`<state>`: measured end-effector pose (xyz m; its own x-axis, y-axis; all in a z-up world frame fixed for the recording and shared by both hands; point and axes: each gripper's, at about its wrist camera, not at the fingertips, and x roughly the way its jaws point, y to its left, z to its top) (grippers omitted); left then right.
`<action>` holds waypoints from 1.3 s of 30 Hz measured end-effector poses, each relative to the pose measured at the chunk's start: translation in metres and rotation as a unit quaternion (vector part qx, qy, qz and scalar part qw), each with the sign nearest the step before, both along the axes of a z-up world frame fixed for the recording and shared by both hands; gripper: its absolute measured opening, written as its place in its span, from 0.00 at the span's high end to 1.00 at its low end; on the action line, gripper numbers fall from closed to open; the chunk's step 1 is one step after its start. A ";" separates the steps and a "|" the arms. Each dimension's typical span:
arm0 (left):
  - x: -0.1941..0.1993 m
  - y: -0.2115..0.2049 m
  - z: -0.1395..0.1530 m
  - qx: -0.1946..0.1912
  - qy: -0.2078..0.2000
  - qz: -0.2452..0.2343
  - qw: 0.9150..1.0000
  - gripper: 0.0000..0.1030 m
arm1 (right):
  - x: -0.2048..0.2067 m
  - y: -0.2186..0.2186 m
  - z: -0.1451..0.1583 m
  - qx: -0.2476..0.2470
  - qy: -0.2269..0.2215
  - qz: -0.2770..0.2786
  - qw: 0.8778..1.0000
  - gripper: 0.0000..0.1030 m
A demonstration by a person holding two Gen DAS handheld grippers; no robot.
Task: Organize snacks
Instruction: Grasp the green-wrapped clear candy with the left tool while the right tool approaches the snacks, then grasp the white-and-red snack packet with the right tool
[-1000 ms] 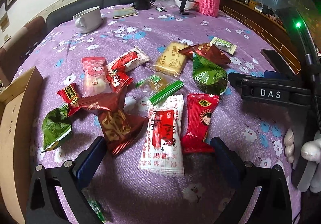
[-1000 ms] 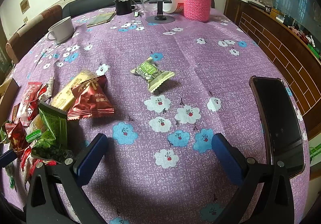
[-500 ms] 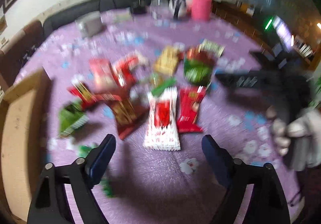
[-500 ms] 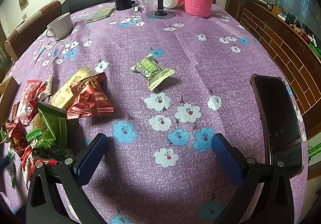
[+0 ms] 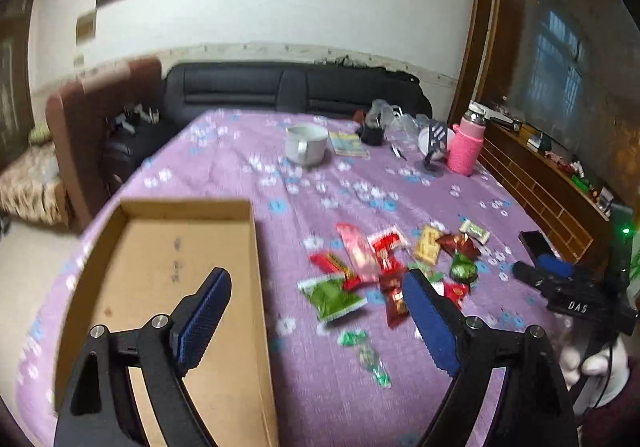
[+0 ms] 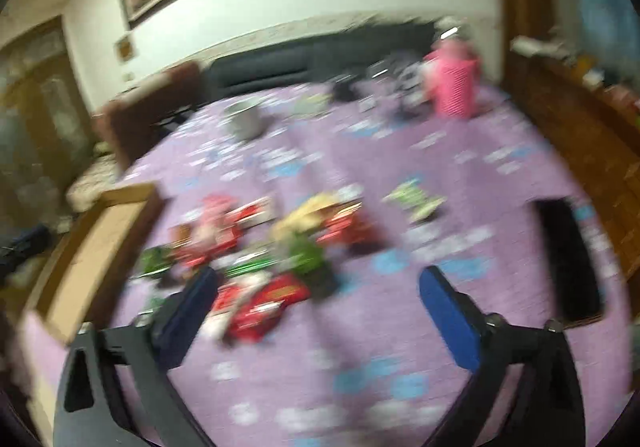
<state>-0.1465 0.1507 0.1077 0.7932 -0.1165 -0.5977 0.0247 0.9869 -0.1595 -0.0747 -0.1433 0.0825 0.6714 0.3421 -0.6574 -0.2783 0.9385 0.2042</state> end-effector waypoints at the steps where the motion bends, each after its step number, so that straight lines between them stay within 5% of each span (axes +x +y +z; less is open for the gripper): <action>1: 0.000 -0.001 -0.007 -0.001 0.009 -0.003 1.000 0.12 | 0.000 0.011 -0.003 0.004 0.012 0.020 1.000 0.24; 4: -0.002 -0.007 -0.020 0.000 0.027 -0.014 1.000 0.12 | -0.001 0.047 -0.017 -0.010 0.039 0.062 0.997 0.41; 11: -0.006 -0.025 -0.033 0.009 0.045 -0.051 0.998 0.13 | 0.006 0.091 -0.046 -0.043 0.066 0.081 0.994 0.57; 13: -0.006 -0.031 -0.036 0.008 0.050 -0.062 0.997 0.13 | 0.009 0.092 -0.051 -0.045 0.087 0.078 0.992 0.88; 16: -0.004 -0.040 -0.040 0.003 0.060 -0.086 0.994 0.14 | 0.014 0.084 -0.055 -0.033 0.100 0.075 0.992 0.99; 20: 0.004 -0.053 -0.048 0.000 0.077 -0.111 0.991 0.31 | 0.011 0.072 -0.059 -0.040 0.106 0.065 0.991 0.99; 27: 0.032 -0.073 -0.074 0.008 0.122 -0.122 0.985 0.32 | 0.006 0.056 -0.058 0.004 0.115 0.067 0.991 0.97; 30: 0.043 -0.073 -0.087 0.001 0.141 -0.120 0.983 0.33 | 0.004 0.055 -0.050 0.026 0.107 0.073 0.991 0.74; 31: 0.045 -0.073 -0.092 -0.001 0.147 -0.121 0.982 0.47 | 0.002 0.055 -0.047 0.028 0.100 0.075 0.992 0.64; 34: 0.044 -0.069 -0.096 0.008 0.151 -0.118 0.982 0.82 | 0.001 0.061 -0.042 0.025 0.091 0.080 0.992 0.61; 39: 0.040 -0.060 -0.096 -0.010 0.149 -0.112 0.982 0.82 | 0.012 0.081 -0.049 0.001 0.103 0.083 0.991 0.61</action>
